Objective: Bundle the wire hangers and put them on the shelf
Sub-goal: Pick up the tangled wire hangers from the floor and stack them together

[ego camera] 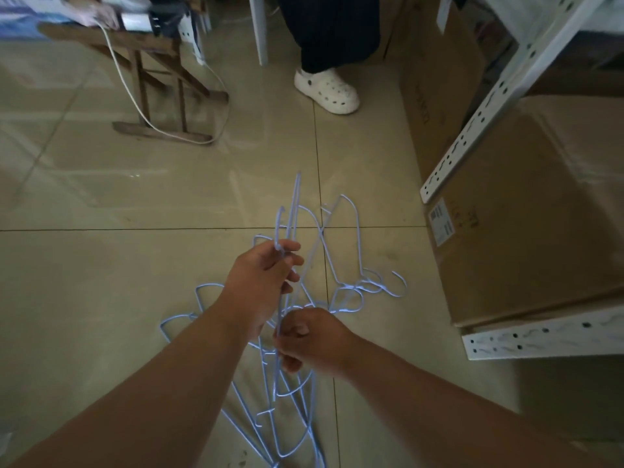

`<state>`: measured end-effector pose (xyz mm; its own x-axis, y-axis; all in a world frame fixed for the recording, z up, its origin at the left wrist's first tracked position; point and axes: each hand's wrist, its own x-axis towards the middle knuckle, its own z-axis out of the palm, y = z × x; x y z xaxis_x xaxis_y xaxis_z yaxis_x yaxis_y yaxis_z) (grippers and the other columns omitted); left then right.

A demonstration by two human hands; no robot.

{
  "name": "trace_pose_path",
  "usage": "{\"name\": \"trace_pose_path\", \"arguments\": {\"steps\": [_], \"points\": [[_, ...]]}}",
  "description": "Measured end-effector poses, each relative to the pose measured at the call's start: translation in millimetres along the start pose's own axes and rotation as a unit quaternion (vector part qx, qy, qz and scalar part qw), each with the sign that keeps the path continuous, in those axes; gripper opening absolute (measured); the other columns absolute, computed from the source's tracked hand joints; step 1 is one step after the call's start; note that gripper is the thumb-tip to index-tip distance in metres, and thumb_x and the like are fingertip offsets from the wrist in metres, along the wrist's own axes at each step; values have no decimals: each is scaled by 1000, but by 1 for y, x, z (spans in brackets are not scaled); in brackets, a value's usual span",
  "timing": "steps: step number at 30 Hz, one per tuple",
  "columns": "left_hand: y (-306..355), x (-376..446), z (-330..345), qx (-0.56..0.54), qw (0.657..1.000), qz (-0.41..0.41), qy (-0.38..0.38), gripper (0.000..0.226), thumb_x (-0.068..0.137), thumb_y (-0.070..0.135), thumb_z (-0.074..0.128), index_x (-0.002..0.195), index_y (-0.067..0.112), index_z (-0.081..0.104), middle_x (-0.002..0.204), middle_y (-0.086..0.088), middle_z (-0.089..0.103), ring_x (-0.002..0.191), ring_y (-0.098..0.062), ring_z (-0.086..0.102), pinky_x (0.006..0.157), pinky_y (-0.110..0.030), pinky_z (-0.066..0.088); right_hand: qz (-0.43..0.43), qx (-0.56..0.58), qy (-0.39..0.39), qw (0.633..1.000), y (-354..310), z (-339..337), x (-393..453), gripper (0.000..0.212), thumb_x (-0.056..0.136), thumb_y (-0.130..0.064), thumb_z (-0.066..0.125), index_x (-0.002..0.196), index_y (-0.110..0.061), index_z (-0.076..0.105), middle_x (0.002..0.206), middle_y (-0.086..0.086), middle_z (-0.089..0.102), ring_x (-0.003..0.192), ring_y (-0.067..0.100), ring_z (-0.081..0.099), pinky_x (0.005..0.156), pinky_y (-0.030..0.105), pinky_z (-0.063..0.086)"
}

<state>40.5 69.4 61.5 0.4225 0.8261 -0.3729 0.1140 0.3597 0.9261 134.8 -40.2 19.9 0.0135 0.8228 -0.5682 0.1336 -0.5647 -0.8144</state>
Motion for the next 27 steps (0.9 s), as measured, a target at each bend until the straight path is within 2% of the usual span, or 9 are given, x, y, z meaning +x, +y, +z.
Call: {"name": "trace_pose_path", "arguments": {"steps": [3, 6, 9, 12, 14, 17, 21, 25, 27], "points": [[-1, 4, -1, -10, 1000, 10, 10, 24, 99, -4, 54, 103, 13, 72, 87, -3, 74, 70, -18, 62, 65, -32, 50, 46, 47, 20, 998, 4, -6, 0, 18, 92, -7, 62, 85, 7, 71, 75, 25, 69, 57, 21, 66, 58, 29, 58], [-3, 7, -5, -18, 1000, 20, 14, 28, 98, -5, 53, 95, 17, 70, 85, -4, 73, 71, -19, 63, 72, -37, 53, 133, 68, 145, 978, 33, -10, 10, 20, 89, -21, 60, 73, -14, 70, 74, 18, 68, 53, 23, 65, 61, 40, 61], [-6, 7, -9, -26, 999, 19, 17, 34, 98, -8, 51, 88, 19, 68, 85, -6, 72, 71, -20, 63, 78, -42, 55, 217, 25, 224, 950, 70, -4, 14, 39, 79, -49, 66, 90, -12, 68, 88, 17, 74, 75, 33, 78, 74, 47, 67], [-7, 4, -11, -35, 999, 11, 23, 34, 99, -9, 50, 85, 19, 66, 84, -7, 72, 70, -21, 63, 80, -44, 57, 278, 217, 203, 913, 75, 13, 12, 33, 95, -32, 74, 89, -1, 65, 76, 17, 68, 62, 29, 71, 64, 42, 68], [-4, 2, -11, -42, 999, 8, 31, 33, 99, -9, 49, 85, 17, 64, 83, -8, 71, 67, -21, 62, 74, -42, 57, 276, 267, 190, 903, 79, 19, 14, 23, 98, -26, 72, 90, -6, 63, 74, 14, 64, 59, 24, 64, 57, 33, 65], [2, 0, -10, -42, 998, 4, 40, 31, 99, -8, 50, 86, 16, 65, 83, -9, 70, 63, -20, 59, 63, -35, 55, 277, 255, 222, 899, 87, 23, 23, 25, 99, -29, 70, 87, -8, 62, 69, 11, 58, 49, 20, 53, 50, 26, 54], [4, -2, -12, -35, 999, 7, 34, 28, 98, -8, 50, 88, 13, 65, 84, -11, 71, 62, -22, 60, 62, -37, 54, 266, 313, 259, 874, 84, 13, 27, 24, 104, -23, 62, 88, -6, 62, 72, 13, 63, 40, 15, 51, 37, 19, 40], [5, -1, -15, -21, 999, 5, 42, 23, 96, -11, 52, 93, 6, 66, 86, -16, 72, 72, -31, 63, 74, -47, 62, 200, 352, 244, 881, 78, 12, 29, 19, 105, -22, 61, 105, -3, 65, 67, 11, 68, 44, 17, 57, 45, 24, 50], [5, 1, -14, -6, 999, 1, 49, 23, 95, -12, 53, 91, 6, 67, 85, -16, 72, 71, -32, 64, 72, -46, 63, 176, 361, 231, 886, 76, 13, 30, 17, 106, -18, 59, 108, -3, 65, 69, 12, 70, 49, 20, 65, 52, 28, 58]]}}
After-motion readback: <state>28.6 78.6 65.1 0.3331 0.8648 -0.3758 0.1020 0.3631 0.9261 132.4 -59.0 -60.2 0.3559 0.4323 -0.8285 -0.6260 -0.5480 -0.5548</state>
